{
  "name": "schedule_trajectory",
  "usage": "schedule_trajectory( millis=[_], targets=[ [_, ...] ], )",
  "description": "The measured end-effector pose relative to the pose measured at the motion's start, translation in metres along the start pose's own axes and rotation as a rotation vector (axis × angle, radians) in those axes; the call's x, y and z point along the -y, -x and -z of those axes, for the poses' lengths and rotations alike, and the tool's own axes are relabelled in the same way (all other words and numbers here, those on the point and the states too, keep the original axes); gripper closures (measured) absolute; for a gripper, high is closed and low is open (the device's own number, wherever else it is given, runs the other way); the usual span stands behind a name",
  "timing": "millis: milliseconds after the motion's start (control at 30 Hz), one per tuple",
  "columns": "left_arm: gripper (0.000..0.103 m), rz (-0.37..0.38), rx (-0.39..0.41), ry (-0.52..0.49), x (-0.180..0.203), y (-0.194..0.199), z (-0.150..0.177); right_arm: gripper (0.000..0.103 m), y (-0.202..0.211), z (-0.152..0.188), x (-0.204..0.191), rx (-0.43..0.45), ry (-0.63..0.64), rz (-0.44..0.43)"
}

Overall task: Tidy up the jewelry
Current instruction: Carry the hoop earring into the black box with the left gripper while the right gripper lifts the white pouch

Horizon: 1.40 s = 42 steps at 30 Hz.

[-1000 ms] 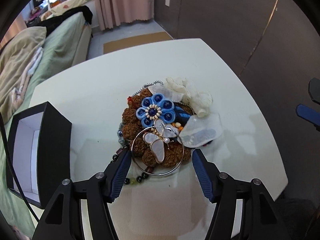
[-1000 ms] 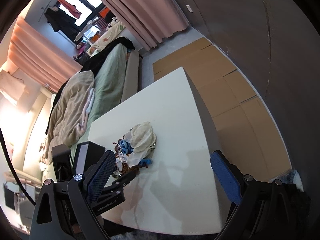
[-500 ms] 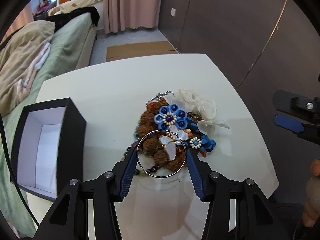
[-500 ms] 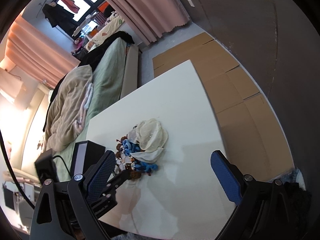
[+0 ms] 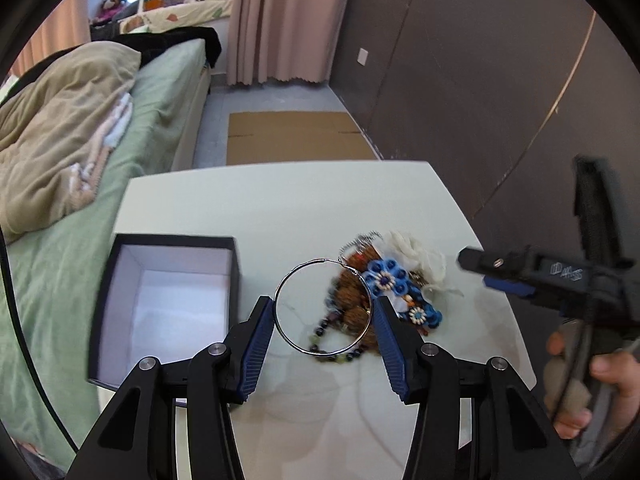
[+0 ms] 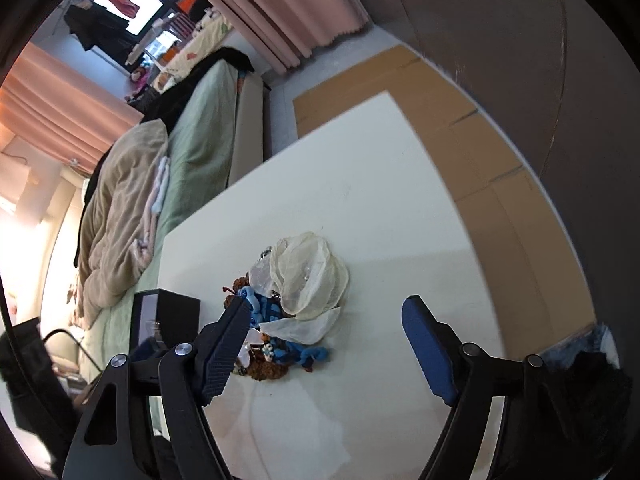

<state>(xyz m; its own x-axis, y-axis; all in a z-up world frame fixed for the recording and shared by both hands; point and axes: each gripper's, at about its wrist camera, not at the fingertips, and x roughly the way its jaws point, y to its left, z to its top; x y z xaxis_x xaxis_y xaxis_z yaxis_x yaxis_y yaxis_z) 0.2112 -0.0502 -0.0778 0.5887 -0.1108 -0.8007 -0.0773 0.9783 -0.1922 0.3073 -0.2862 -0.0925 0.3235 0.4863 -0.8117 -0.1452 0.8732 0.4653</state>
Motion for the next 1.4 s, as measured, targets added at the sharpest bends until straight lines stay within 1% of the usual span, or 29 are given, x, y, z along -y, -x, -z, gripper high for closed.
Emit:
schedule_trajectory(
  millis=[167, 267, 300, 333, 400, 467, 500, 633, 800, 867, 1000, 1133, 1200, 1233, 1267, 1300, 1333, 1367, 1400],
  targets=[
    [0.051, 0.000, 0.030, 0.011, -0.015, 0.016, -0.008, 0.024, -0.020, -0.004, -0.010, -0.025, 0.001, 0.036],
    [0.051, 0.007, 0.042, 0.007, -0.023, 0.025, -0.014, 0.024, -0.028, -0.007, -0.018, -0.017, 0.014, 0.074],
    [0.051, 0.012, 0.043, 0.000, -0.025, 0.027, -0.017, 0.029, -0.030, -0.007, -0.020, -0.015, 0.017, 0.087],
    [0.051, 0.017, 0.042, -0.008, -0.026, 0.029, -0.020, 0.037, -0.033, -0.008, -0.022, -0.014, 0.020, 0.098],
    [0.051, 0.027, 0.042, -0.034, -0.029, 0.032, -0.028, 0.076, -0.039, -0.008, -0.021, -0.037, 0.011, 0.111],
    [0.051, 0.037, 0.047, -0.051, -0.034, 0.035, -0.036, 0.098, -0.042, -0.006, -0.018, -0.048, -0.012, 0.096],
    [0.051, 0.040, 0.048, -0.057, -0.036, 0.036, -0.038, 0.099, -0.040, -0.006, -0.018, -0.040, -0.014, 0.088],
    [0.051, 0.056, 0.058, -0.066, -0.048, 0.040, -0.043, 0.100, -0.022, -0.004, -0.024, 0.036, 0.002, 0.059],
    [0.051, 0.080, 0.057, -0.047, -0.069, 0.040, -0.039, 0.100, 0.003, -0.002, -0.037, 0.115, 0.017, -0.019],
    [0.051, 0.082, 0.051, -0.038, -0.080, 0.040, -0.035, 0.100, 0.018, 0.000, -0.045, 0.164, 0.031, -0.075],
    [0.051, 0.080, 0.010, 0.000, -0.097, 0.039, -0.029, 0.100, 0.037, 0.004, -0.070, 0.238, 0.086, -0.149],
    [0.051, 0.076, -0.007, 0.012, -0.106, 0.041, -0.024, 0.100, 0.043, 0.011, -0.093, 0.261, 0.145, -0.211],
    [0.050, 0.094, -0.013, 0.024, -0.111, 0.041, -0.024, 0.100, 0.043, 0.016, -0.103, 0.265, 0.172, -0.231],
    [0.047, 0.119, -0.014, 0.039, -0.114, 0.040, -0.024, 0.100, 0.041, 0.019, -0.110, 0.266, 0.187, -0.241],
    [0.038, 0.129, -0.011, 0.048, -0.116, 0.041, -0.023, 0.100, 0.041, 0.022, -0.117, 0.266, 0.206, -0.248],
    [0.033, 0.134, -0.005, 0.059, -0.118, 0.041, -0.023, 0.100, 0.040, 0.025, -0.124, 0.265, 0.227, -0.257],
    [0.025, 0.132, 0.004, 0.064, -0.119, 0.041, -0.023, 0.100, 0.037, 0.027, -0.130, 0.263, 0.242, -0.265],
    [0.023, 0.129, 0.010, 0.062, -0.119, 0.042, -0.024, 0.100, 0.036, 0.029, -0.132, 0.261, 0.252, -0.271],
    [0.023, 0.129, 0.015, 0.059, -0.120, 0.044, -0.025, 0.100, 0.032, 0.031, -0.136, 0.256, 0.262, -0.275]
  ],
)
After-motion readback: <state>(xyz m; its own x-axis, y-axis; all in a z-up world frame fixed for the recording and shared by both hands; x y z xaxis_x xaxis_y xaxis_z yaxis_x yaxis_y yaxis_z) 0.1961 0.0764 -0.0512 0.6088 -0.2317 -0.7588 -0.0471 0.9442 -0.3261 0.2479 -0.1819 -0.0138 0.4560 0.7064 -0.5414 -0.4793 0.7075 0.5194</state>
